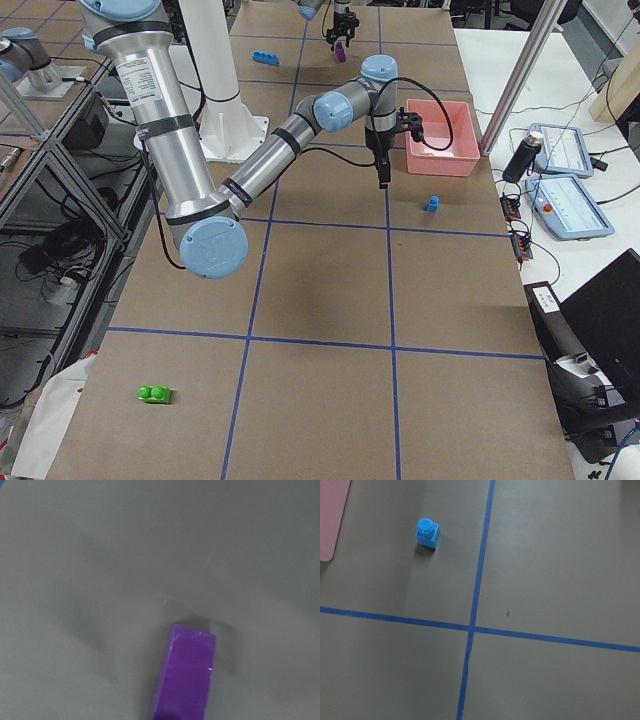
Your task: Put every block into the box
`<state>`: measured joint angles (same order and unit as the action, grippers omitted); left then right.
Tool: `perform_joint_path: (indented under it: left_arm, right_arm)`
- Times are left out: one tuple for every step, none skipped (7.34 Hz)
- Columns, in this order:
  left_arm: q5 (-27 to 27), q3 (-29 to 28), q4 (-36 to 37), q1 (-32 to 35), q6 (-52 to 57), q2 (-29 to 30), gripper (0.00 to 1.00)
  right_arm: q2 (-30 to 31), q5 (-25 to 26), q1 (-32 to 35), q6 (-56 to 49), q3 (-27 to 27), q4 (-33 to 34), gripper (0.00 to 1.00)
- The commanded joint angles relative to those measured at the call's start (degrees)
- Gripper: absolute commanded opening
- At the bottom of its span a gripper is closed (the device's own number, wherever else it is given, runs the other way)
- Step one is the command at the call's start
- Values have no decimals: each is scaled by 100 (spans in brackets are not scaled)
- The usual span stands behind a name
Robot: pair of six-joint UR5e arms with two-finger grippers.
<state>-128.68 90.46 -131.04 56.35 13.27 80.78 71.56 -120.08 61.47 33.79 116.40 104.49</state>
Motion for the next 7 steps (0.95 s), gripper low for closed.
perform_joint_path:
  left_arm:
    - [-8, -81, -44, -1, -18, 61, 8]
    - [-8, -64, -62, -1, -53, 61, 0]
    - [-60, -29, -62, 16, -88, 35, 0]
    - [-52, 67, -62, 43, -480, 17, 0]
    - [-17, 286, -71, 60, -1415, 8, 0]
    - [-17, 636, -114, 104, -2781, 61, 0]
    - [1, 1040, -97, 96, -4588, 131, 0]
  right_arm:
    - [7, -33, 5, 5, 6, -7, 100]
    - [7, -33, 5, 23, 6, 2, 100]
    - [7, -24, 5, 32, 6, 2, 100]
    - [7, -24, 5, 40, 6, 2, 100]
    - [7, -24, 5, 32, -3, -7, 100]
    - [7, -15, 5, 40, -29, -7, 100]
    - [7, -7, -4, 32, -38, -7, 100]
